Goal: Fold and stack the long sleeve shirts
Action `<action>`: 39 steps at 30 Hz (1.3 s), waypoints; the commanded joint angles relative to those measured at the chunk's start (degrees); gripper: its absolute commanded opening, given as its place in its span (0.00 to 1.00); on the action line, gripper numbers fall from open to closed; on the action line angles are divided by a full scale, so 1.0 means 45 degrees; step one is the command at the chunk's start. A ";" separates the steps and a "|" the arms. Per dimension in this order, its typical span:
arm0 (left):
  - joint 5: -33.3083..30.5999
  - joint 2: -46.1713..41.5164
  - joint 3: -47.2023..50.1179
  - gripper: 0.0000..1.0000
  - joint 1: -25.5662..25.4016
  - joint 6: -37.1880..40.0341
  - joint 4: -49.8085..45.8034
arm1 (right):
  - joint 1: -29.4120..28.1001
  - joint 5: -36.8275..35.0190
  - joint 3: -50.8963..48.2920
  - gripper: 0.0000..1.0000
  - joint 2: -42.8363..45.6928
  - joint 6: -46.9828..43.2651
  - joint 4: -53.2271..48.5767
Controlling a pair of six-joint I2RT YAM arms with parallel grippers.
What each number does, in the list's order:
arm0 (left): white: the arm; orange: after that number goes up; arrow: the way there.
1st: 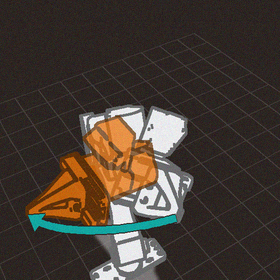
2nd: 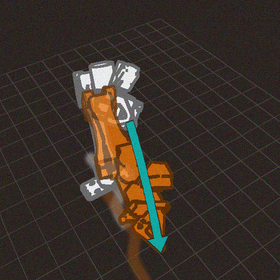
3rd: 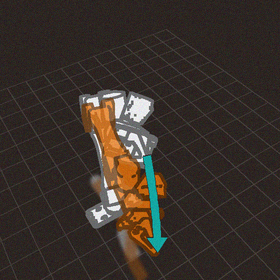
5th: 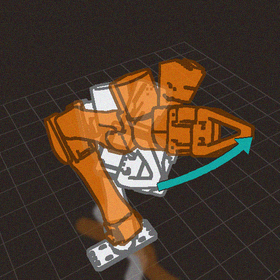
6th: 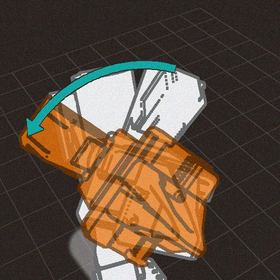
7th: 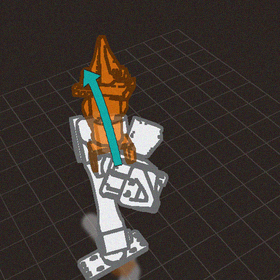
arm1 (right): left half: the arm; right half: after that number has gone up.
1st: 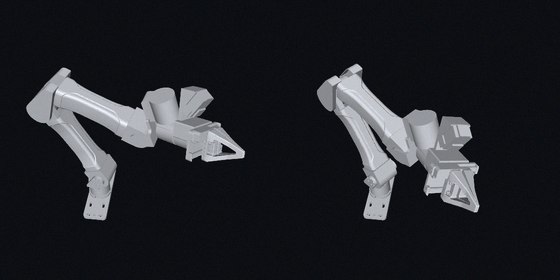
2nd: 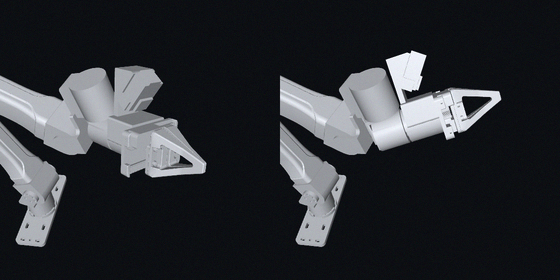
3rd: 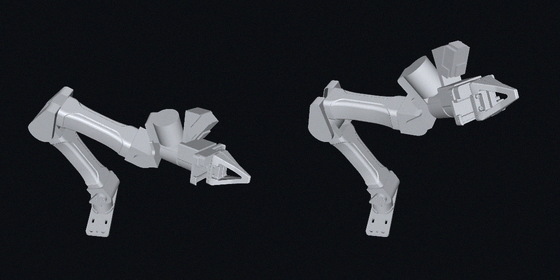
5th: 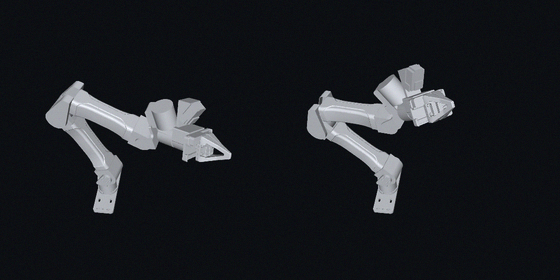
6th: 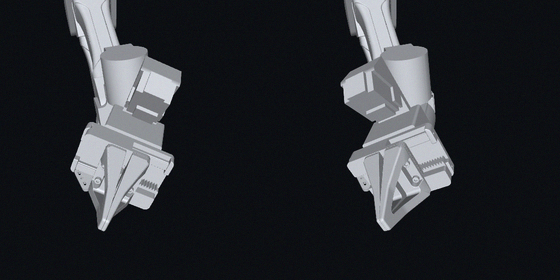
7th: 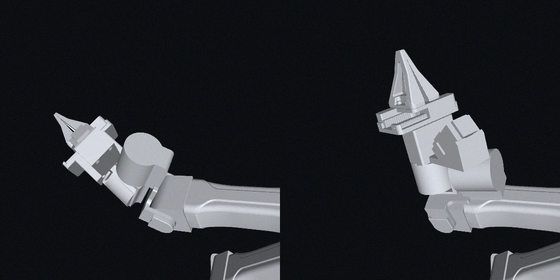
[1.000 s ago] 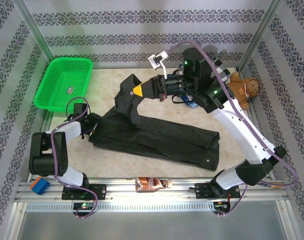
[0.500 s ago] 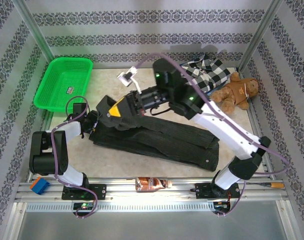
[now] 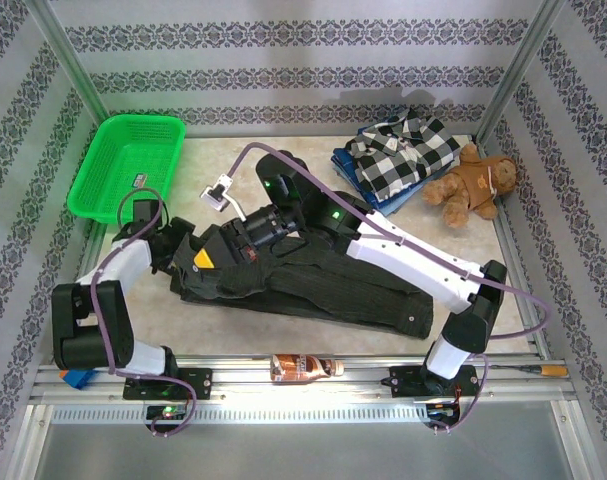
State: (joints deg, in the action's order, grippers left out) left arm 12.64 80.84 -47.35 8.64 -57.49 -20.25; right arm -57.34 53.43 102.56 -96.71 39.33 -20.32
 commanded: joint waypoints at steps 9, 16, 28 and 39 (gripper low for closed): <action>-0.0115 -0.1424 -0.2669 0.93 -0.0986 0.2430 -0.2174 | 0.3907 -0.6203 -0.4797 0.01 0.3835 0.0189 0.0287; 0.0099 -0.1056 -0.3110 0.94 -0.3778 0.2738 -0.1942 | 0.7592 -0.7108 -1.0488 0.01 0.7396 0.0522 0.1938; 0.0524 -0.0483 -0.1696 0.93 -0.6631 0.0905 0.0068 | 1.0748 -0.7403 -1.5490 0.02 1.0839 0.0922 0.2155; 0.0067 0.0716 -0.1861 0.92 -0.7581 0.0471 -0.0150 | 1.1371 -0.8572 -1.6522 0.04 1.1608 0.1023 -0.0628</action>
State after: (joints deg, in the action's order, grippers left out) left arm 14.35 82.37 -55.24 -25.02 -54.76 -21.63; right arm -6.83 18.11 28.80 -44.31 43.79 -18.15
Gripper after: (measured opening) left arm 0.925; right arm 0.053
